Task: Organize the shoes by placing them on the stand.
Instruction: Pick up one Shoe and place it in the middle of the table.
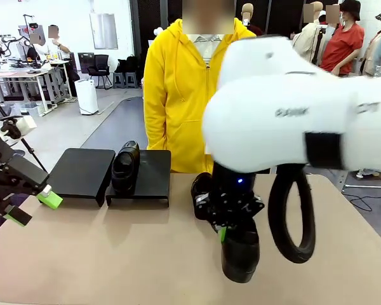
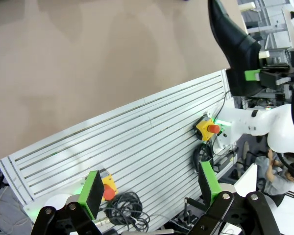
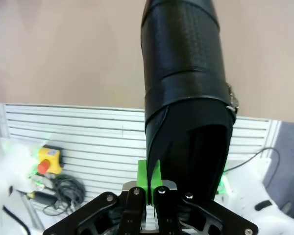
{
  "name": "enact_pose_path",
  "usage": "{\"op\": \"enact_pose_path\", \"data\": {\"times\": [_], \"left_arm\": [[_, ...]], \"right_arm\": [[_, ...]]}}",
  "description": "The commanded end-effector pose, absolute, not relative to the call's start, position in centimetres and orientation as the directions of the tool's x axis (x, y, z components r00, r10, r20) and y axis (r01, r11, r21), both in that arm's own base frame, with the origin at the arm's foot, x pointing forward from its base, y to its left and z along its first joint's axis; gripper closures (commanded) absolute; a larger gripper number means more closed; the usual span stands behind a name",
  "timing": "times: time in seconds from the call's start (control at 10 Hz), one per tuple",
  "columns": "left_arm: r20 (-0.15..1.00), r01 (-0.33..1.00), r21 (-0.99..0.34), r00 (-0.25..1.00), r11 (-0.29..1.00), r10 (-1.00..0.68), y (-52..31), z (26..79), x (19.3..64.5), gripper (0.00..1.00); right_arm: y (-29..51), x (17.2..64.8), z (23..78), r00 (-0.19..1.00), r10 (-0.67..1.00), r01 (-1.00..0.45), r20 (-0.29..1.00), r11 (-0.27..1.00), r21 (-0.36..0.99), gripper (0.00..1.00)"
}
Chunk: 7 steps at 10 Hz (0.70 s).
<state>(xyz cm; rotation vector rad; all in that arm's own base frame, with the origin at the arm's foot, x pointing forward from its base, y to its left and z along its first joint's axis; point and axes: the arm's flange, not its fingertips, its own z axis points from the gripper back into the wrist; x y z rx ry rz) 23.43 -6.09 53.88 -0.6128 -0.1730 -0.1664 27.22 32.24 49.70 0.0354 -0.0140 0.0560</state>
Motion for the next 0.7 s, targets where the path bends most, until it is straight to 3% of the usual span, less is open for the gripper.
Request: {"op": "enact_pose_path", "data": {"times": [0.0,0.2,0.6], "left_arm": [[0.216,0.223,-0.565,0.969,0.795,-0.119,-5.9,53.9,23.5,0.00],[0.216,0.223,-0.565,0.969,0.795,-0.119,-5.9,53.9,23.5,0.00],[0.216,0.223,-0.565,0.969,0.795,-0.119,-5.9,53.9,23.5,0.00]], "right_arm": [[35.9,30.5,47.7,0.985,0.170,-0.170,0.032,0.985,-0.010,1.00],[38.6,31.9,44.1,0.962,0.272,-0.272,0.015,0.962,-0.009,1.00],[42.3,33.9,40.5,0.955,0.296,-0.296,0.014,0.955,0.019,1.00]]}}
